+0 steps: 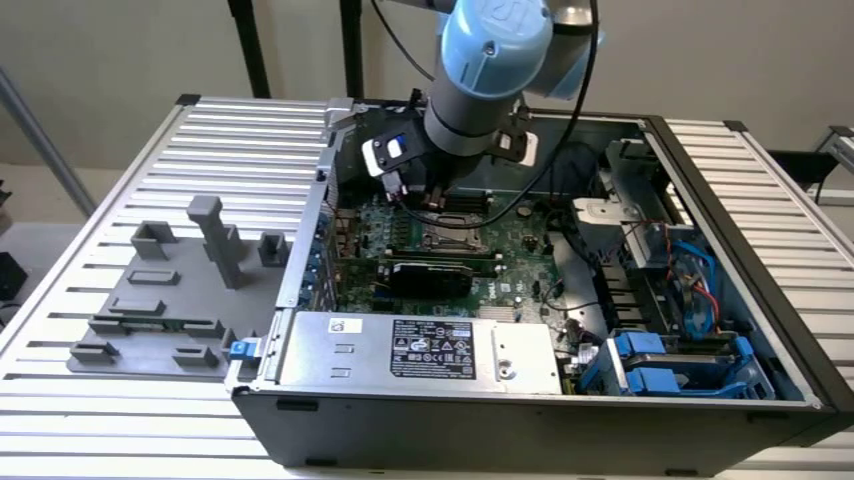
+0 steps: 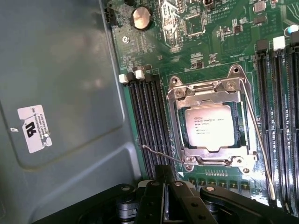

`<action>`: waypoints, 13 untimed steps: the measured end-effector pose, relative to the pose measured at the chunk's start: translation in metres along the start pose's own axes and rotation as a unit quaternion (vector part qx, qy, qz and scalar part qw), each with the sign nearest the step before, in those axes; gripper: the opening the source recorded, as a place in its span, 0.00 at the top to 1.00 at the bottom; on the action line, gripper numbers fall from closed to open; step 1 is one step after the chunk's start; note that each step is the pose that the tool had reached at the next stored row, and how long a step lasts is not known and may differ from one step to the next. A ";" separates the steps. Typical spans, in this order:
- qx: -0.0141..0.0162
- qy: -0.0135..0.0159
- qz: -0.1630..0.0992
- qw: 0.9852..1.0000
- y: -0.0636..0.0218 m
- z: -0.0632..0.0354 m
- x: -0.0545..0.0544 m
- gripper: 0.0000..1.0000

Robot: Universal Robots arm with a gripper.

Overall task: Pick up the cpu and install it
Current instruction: 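Close the cpu cover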

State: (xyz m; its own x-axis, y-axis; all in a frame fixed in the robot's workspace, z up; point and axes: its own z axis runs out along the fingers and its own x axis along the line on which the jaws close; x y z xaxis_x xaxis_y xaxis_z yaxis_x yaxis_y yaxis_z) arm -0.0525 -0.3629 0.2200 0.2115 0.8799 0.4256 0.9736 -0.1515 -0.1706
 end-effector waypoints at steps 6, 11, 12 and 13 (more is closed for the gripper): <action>-0.002 -0.013 0.002 1.000 -0.0014 0.0078 0.006 0.89; -0.004 -0.025 0.004 1.000 -0.0014 0.0127 0.008 0.89; -0.004 -0.027 0.004 1.000 -0.0014 0.0136 0.008 0.89; -0.005 -0.029 0.005 1.000 -0.0014 0.0144 0.007 0.89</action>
State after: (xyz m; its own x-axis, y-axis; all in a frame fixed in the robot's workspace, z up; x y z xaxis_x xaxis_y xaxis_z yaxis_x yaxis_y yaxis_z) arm -0.0535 -0.3498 0.2105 0.2167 0.9025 0.3722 0.9722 -0.1650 -0.1658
